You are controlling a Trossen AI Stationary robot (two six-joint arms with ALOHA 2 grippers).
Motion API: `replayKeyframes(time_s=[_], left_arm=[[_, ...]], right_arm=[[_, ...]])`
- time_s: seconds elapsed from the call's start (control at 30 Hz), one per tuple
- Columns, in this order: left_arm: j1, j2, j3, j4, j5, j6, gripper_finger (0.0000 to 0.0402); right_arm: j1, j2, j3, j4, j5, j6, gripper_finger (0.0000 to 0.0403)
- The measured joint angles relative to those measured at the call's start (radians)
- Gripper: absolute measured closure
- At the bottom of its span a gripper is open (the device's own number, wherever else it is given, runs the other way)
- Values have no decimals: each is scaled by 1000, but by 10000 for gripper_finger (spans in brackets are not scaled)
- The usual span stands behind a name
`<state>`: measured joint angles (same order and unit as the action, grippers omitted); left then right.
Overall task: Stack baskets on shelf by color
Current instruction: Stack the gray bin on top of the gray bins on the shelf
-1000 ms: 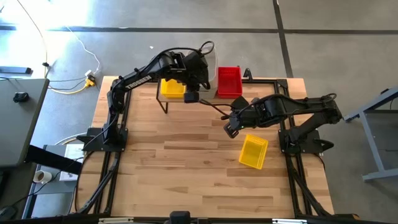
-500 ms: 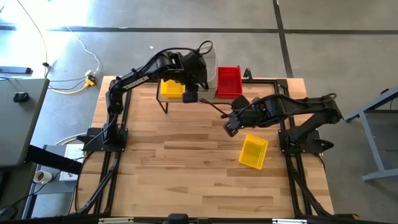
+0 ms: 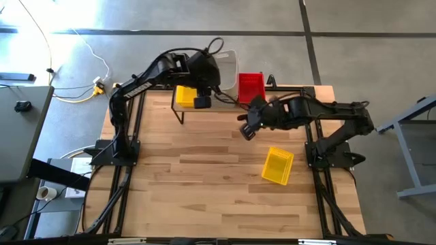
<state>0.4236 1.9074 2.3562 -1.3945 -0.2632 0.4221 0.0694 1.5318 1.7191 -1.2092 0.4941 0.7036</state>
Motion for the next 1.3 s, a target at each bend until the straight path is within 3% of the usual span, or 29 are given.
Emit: replayKeyframes(time_s=[0.33,0.77,1.0,1.3], left_arm=[[2,-97,0,-8,-132,-67,259],[7,-236,0,-120,-134,-378,259],[7,-262,-1,-175,-106,-479,259],[9,-266,-2,-176,-92,-464,259]], right_arm=[[-122,-4,0,286,-157,-459,293],[-271,-4,0,569,-233,-1068,293],[-349,0,23,623,-361,-1201,293],[-410,121,298,429,-505,-1210,293]])
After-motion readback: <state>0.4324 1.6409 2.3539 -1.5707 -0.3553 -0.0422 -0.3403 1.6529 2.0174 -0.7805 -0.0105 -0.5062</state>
